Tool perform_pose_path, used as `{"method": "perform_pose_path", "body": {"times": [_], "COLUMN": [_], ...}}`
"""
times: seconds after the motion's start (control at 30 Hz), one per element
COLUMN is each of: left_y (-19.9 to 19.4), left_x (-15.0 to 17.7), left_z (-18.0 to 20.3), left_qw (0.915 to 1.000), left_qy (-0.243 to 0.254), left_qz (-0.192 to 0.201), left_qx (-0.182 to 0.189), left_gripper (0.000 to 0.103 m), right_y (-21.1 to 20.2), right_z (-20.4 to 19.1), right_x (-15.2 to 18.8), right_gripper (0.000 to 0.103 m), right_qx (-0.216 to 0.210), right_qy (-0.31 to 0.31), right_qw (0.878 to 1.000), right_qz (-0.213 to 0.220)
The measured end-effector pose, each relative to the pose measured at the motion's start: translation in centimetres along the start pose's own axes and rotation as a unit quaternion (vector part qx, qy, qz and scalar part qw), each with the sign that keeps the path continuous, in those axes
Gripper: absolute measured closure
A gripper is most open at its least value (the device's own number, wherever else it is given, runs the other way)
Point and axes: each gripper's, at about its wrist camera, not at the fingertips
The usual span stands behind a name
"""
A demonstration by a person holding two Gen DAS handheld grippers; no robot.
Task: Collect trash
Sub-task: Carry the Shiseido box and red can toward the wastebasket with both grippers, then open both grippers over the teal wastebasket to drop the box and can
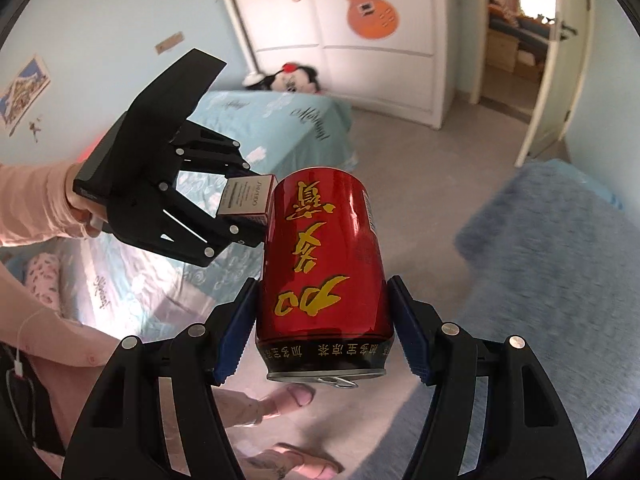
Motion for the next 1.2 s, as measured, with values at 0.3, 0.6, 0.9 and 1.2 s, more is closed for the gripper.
{"method": "perform_pose_path", "body": {"times": [0.3, 0.6, 0.9, 1.2], "left_y": [6.9, 16.1, 18.2, 14.5], "left_x": [7.1, 11.1, 12.2, 12.3], "left_z": [-3.7, -5.6, -5.7, -5.2], "left_qw": [0.9928, 0.9764, 0.9741, 0.9754], "left_qy": [-0.089, -0.143, -0.151, -0.17], "left_qz": [-0.068, -0.132, -0.155, -0.136], "left_qx": [0.043, 0.094, 0.065, 0.033], "left_gripper": [0.063, 0.057, 0.018, 0.015], "right_y": [11.4, 21.4, 21.9, 15.4], "right_z": [-2.4, -3.4, -2.2, -0.9], "right_x": [-0.7, 0.8, 0.2, 0.2], "right_gripper": [0.037, 0.036, 0.025, 0.025], "right_qx": [-0.039, -0.073, -0.064, -0.058], "right_qy": [0.019, 0.033, 0.044, 0.055], "right_qw": [0.993, 0.976, 0.972, 0.984], "right_qz": [-0.11, -0.204, -0.22, -0.161]}}
Point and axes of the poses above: each gripper's, at about its wrist camera, not at the fingertips, and y roughly the way its jaws point, z to its right, x to its underside, and after that the axes turned 9 degrees about -z, right-handed
